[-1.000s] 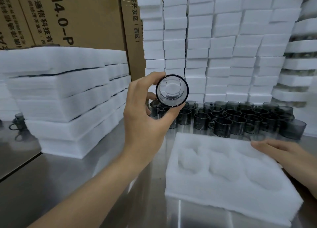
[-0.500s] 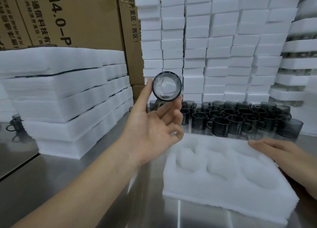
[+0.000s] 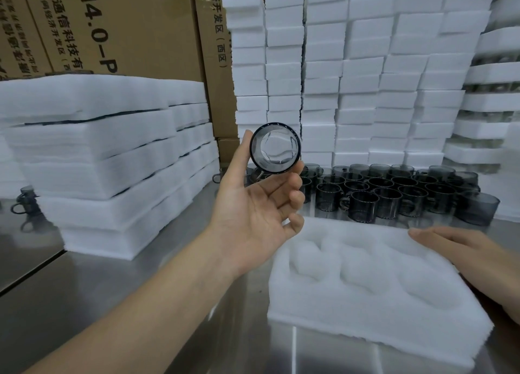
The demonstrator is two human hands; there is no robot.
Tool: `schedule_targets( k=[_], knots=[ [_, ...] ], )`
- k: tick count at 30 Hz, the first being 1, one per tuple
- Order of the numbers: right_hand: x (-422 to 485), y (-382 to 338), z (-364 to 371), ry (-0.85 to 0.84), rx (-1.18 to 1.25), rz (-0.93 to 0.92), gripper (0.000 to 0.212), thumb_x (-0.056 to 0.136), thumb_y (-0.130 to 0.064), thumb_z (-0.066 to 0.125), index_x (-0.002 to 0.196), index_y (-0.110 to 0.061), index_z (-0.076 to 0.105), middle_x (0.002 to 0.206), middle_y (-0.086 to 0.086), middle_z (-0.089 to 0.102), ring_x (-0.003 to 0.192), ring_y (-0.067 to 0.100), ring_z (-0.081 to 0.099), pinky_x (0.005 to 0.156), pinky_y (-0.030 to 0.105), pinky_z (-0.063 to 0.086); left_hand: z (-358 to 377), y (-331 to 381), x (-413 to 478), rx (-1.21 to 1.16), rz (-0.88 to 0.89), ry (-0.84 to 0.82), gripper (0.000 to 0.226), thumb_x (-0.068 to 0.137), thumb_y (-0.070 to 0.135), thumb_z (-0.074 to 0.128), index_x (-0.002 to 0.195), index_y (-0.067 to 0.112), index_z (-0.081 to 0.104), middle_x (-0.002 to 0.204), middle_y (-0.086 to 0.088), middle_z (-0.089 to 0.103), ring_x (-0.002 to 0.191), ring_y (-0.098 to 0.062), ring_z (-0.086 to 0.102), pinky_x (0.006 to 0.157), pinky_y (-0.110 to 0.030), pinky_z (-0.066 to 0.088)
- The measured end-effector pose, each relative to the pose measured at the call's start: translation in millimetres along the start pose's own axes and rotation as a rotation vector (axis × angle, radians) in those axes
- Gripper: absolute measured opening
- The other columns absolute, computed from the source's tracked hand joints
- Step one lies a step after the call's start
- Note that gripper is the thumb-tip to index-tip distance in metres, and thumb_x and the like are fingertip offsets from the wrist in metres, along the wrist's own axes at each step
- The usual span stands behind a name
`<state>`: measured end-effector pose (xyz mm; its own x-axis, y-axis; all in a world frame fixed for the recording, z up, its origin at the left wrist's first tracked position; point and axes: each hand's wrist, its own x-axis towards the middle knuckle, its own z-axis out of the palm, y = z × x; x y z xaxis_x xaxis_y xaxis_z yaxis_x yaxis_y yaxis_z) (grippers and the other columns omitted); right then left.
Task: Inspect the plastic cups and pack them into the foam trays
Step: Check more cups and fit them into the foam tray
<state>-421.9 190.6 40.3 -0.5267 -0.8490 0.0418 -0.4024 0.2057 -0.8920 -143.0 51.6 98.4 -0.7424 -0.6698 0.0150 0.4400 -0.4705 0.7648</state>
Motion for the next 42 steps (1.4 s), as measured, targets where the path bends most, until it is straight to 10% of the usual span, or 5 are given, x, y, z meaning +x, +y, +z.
schedule_targets(
  k=[14, 26, 32, 36, 42],
  knots=[
    [5.0, 6.6, -2.4, -0.024, -0.049, -0.018, 0.071, 0.064, -0.096, 0.061, 0.108, -0.043, 0.079, 0.09, 0.001, 0.082, 0.082, 0.029, 0.08, 0.095, 0.061, 0.059, 1.7, 0.6, 0.9, 0.034, 0.098, 0.052, 0.069, 0.065, 0.076, 0.083, 0.093, 0.012, 0.081, 0.091, -0.001, 0.072, 0.071, -0.015, 0.064, 0.065, -0.027, 0.043],
    [7.3, 1.1, 0.2, 0.006, -0.187, -0.106, 0.052, 0.081, -0.08, 0.053, 0.09, -0.037, 0.08, 0.081, -0.004, 0.079, 0.07, 0.015, 0.076, 0.086, 0.053, 0.06, 0.2, -4.0, -7.6, 1.164, 1.204, 0.311, 0.061, 0.081, 0.027, 0.094, 0.128, 0.043, 0.059, 0.131, 0.02, 0.065, 0.128, -0.019, 0.061, 0.093, -0.026, 0.051],
    [10.1, 6.7, -5.5, 0.08, -0.302, -0.166, 0.052, 0.082, -0.083, 0.051, 0.096, -0.04, 0.077, 0.08, -0.01, 0.077, 0.066, 0.009, 0.072, 0.081, 0.048, 0.06, 1.4, -6.5, -7.1, 1.148, 1.21, 0.31, 0.062, 0.083, 0.024, 0.093, 0.133, 0.04, 0.059, 0.136, 0.022, 0.064, 0.128, -0.021, 0.061, 0.092, -0.03, 0.052],
    [14.3, 6.2, -6.7, 0.259, -0.455, -0.386, 0.003, 0.089, -0.061, 0.064, 0.091, -0.059, 0.065, 0.092, -0.022, 0.07, 0.078, 0.0, 0.064, 0.067, 0.036, 0.052, 0.5, -9.8, -4.0, 1.131, 1.124, 0.289, 0.059, 0.081, 0.027, 0.094, 0.13, 0.037, 0.062, 0.134, 0.019, 0.068, 0.128, -0.017, 0.064, 0.092, -0.027, 0.05],
    [-18.9, -26.7, 13.0, 0.265, -0.364, -0.779, 0.069, 0.088, -0.069, 0.06, 0.152, -0.056, 0.039, 0.136, -0.034, 0.053, 0.123, -0.005, 0.055, 0.093, 0.026, 0.047, 4.7, -25.0, 0.5, 0.974, 0.677, 0.098, 0.031, 0.085, 0.049, 0.084, 0.108, 0.028, 0.083, 0.098, 0.009, 0.081, 0.099, -0.009, 0.075, 0.09, -0.032, 0.059]
  ],
)
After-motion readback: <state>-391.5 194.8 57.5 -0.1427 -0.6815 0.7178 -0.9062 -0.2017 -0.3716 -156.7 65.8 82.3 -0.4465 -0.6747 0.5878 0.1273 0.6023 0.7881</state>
